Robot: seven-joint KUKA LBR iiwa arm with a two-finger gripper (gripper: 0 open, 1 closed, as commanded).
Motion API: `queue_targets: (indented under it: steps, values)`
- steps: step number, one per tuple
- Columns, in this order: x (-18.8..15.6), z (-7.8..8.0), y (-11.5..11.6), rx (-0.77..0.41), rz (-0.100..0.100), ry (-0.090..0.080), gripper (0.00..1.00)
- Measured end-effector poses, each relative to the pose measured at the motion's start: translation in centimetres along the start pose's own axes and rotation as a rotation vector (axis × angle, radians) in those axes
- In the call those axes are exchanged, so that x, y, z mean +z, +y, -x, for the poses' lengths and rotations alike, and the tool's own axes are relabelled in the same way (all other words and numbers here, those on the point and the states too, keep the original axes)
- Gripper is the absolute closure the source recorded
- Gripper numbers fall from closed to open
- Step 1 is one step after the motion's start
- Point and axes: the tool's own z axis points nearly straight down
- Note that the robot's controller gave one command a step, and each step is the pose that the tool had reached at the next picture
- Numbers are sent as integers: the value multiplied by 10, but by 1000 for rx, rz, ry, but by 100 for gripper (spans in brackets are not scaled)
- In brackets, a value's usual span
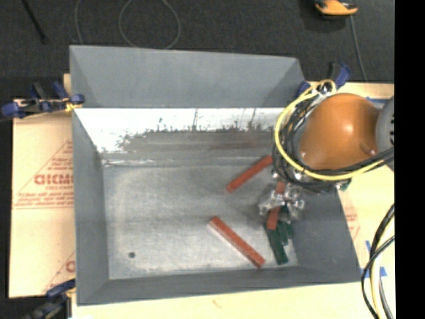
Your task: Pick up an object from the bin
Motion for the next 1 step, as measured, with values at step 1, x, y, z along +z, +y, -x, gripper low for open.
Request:
queue_targets:
  steps: [1]
  values:
    - [-146, -22, 3, 13, -6, -1, 100]
